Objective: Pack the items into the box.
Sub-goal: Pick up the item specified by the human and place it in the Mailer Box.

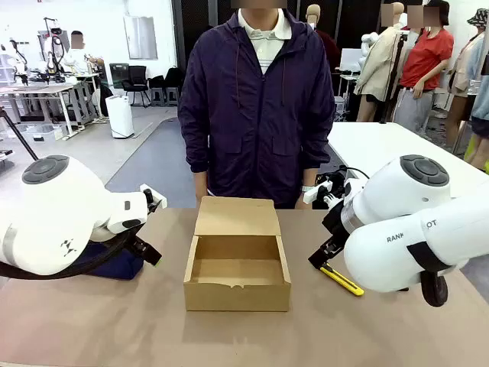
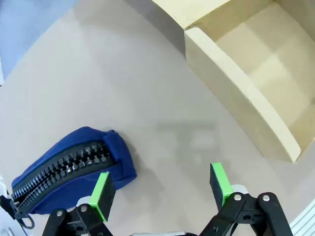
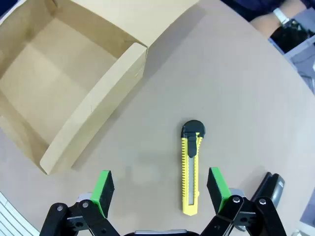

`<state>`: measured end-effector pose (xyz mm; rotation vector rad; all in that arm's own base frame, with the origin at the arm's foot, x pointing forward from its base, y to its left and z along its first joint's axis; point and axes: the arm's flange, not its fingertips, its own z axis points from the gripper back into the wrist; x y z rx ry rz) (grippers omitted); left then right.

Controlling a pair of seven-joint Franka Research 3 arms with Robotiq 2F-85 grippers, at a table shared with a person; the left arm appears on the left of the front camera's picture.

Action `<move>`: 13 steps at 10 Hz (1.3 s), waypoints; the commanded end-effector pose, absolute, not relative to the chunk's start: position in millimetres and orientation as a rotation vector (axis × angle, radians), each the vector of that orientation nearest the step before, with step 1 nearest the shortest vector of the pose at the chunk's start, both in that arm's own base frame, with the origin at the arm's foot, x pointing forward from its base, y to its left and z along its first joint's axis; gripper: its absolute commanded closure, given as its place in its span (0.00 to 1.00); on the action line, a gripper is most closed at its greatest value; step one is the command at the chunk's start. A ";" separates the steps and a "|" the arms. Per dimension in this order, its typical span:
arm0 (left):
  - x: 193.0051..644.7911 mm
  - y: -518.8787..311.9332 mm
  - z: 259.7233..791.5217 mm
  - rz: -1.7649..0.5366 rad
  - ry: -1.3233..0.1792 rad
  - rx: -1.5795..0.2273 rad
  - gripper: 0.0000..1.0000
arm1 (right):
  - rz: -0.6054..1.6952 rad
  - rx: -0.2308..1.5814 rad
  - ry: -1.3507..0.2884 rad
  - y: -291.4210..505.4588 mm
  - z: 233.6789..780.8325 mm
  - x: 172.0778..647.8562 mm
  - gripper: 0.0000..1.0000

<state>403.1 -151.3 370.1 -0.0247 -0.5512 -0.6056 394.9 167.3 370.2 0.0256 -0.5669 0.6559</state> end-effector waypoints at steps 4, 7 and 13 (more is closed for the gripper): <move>403.1 -151.3 370.2 -0.606 -0.552 -0.025 0.00 | 0.656 0.026 -0.567 167.3 370.3 394.9 0.00; 403.1 -151.3 370.2 -0.606 -0.552 -0.025 0.00 | 0.656 0.026 -0.567 167.3 370.3 394.9 0.00; 403.1 -151.3 370.2 -0.606 -0.552 -0.025 0.00 | 0.656 0.026 -0.567 167.3 370.3 394.9 0.00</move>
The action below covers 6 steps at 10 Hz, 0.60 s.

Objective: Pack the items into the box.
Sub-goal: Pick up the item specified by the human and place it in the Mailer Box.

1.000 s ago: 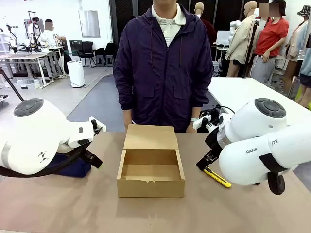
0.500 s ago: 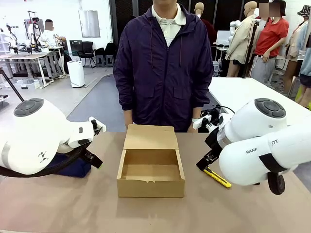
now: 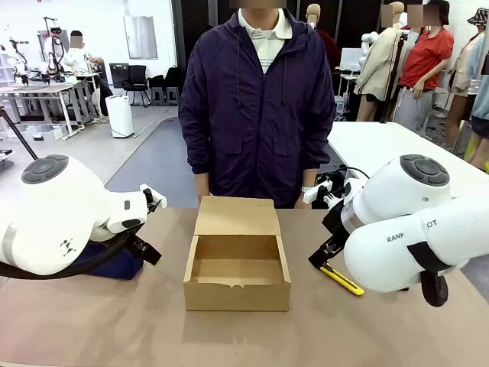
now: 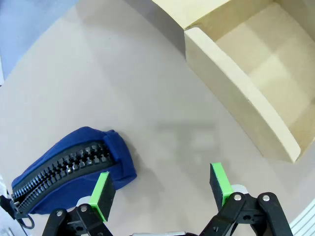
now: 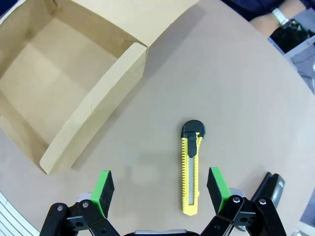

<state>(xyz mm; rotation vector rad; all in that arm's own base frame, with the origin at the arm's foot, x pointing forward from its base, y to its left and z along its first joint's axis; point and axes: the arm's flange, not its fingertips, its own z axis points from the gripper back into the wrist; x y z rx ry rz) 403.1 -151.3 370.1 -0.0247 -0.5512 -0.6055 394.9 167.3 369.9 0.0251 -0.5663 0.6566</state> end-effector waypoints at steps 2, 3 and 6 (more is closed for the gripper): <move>403.1 -151.3 370.2 -0.606 -0.552 -0.025 0.00 | 0.656 0.026 -0.567 167.3 370.3 394.9 0.00; 403.1 -151.3 370.1 -0.606 -0.551 -0.025 0.00 | 0.657 0.025 -0.566 167.3 369.9 394.9 0.00; 404.6 -136.9 428.7 -0.428 -0.352 -0.296 0.00 | 0.538 0.336 -0.409 151.6 423.7 396.2 0.00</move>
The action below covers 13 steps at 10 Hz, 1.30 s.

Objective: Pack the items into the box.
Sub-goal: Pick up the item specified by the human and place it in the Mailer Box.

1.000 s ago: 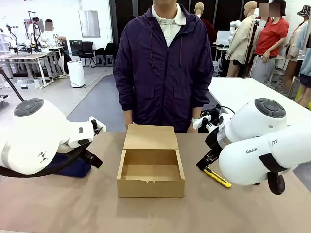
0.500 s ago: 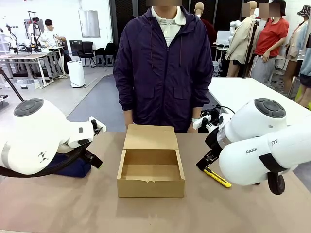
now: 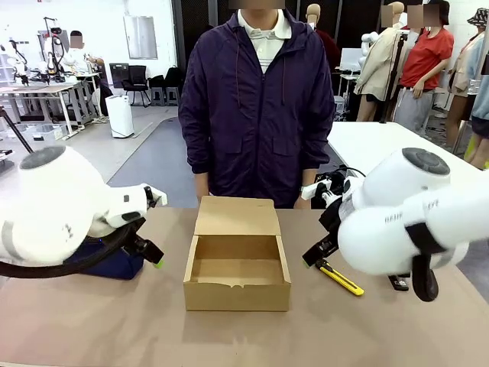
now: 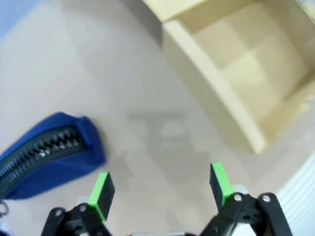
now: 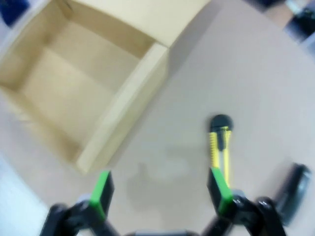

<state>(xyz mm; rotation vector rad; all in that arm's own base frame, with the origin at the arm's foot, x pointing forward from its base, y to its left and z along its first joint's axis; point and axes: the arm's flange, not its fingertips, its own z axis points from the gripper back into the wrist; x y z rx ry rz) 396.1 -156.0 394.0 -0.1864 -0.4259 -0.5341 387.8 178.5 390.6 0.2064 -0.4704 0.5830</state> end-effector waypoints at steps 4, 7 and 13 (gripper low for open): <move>385.8 -92.2 546.3 -0.315 -0.353 -0.912 0.00 | 0.335 0.890 -0.242 85.6 510.3 378.7 0.00; 333.4 42.1 582.7 -0.096 -0.578 -1.184 0.00 | 0.116 1.061 -0.379 -38.7 543.1 339.5 0.00; 267.0 209.9 484.7 0.387 -0.618 -1.245 0.00 | -0.414 1.207 -0.627 -200.6 481.8 260.8 0.00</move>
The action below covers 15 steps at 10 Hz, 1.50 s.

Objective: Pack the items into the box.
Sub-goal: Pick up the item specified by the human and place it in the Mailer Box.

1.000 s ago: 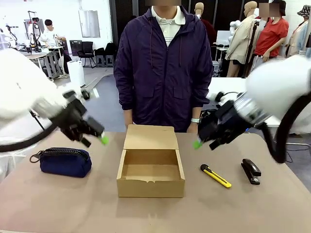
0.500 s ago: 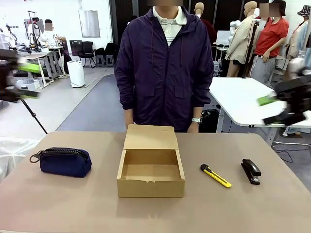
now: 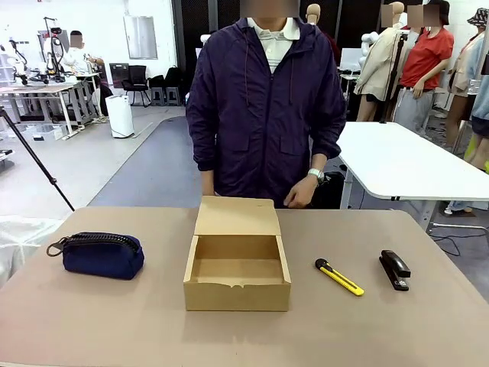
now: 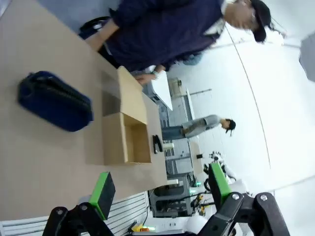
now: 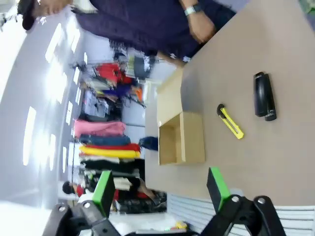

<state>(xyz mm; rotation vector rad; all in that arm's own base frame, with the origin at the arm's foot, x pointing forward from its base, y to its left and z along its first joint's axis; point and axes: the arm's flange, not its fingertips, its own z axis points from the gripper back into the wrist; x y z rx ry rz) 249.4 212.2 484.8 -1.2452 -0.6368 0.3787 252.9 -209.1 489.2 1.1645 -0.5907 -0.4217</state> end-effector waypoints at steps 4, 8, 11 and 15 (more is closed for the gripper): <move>249.8 197.8 504.6 0.312 -0.655 -1.250 0.00 | -0.422 1.165 -0.591 -209.1 489.2 252.9 0.00; 249.8 197.8 504.6 0.312 -0.655 -1.250 0.00 | -0.422 1.165 -0.591 -209.1 489.2 252.9 0.00; 249.8 197.8 504.6 0.312 -0.655 -1.250 0.00 | -0.422 1.165 -0.591 -209.1 489.2 252.9 0.00; 249.8 197.8 504.6 0.312 -0.655 -1.250 0.00 | -0.436 1.149 -0.573 -208.6 486.0 253.0 0.00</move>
